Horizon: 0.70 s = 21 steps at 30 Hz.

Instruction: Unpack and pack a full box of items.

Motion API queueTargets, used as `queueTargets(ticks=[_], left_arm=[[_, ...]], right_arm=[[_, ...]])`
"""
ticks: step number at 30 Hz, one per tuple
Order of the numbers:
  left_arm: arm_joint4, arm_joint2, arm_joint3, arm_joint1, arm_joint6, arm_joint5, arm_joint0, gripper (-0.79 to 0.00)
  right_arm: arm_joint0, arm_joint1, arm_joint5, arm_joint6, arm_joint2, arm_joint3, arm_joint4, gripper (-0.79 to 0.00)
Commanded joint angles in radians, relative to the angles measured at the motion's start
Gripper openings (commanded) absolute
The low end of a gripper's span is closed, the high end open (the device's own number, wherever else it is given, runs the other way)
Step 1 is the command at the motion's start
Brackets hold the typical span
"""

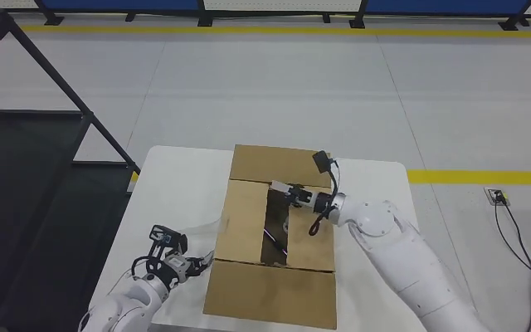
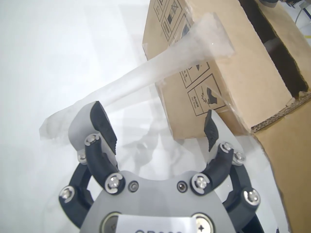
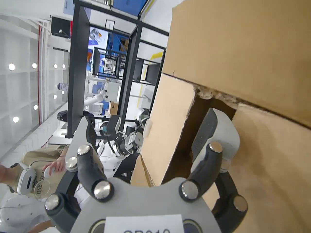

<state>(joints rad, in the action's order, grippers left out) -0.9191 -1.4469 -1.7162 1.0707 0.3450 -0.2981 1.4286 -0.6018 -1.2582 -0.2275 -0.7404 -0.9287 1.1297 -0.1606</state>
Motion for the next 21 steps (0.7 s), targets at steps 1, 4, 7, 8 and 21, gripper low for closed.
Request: queueTargets(ticks=[1,4,7,8,21], left_arm=[[-0.001,0.004,-0.003,0.001,0.0,-0.001,-0.001,0.0],[-0.003,0.01,-0.008,0.002,-0.001,-0.004,0.0,0.0],[-0.01,0.016,-0.012,0.002,0.001,-0.007,0.0,0.0],[-0.012,0.018,-0.013,0.002,0.0,-0.008,0.0,0.0],[-0.01,0.028,-0.017,0.004,-0.002,-0.025,0.005,0.0]], right_arm=[[0.009,-0.004,-0.006,-0.045,0.012,-0.011,-0.005,0.0],[0.032,-0.014,0.002,-0.075,0.037,-0.043,0.002,0.0],[0.056,-0.03,0.019,-0.092,0.072,-0.078,0.0,0.0],[0.064,-0.036,0.02,-0.099,0.082,-0.089,-0.006,0.0],[0.153,-0.107,-0.029,-0.156,0.177,-0.248,-0.056,0.0]])
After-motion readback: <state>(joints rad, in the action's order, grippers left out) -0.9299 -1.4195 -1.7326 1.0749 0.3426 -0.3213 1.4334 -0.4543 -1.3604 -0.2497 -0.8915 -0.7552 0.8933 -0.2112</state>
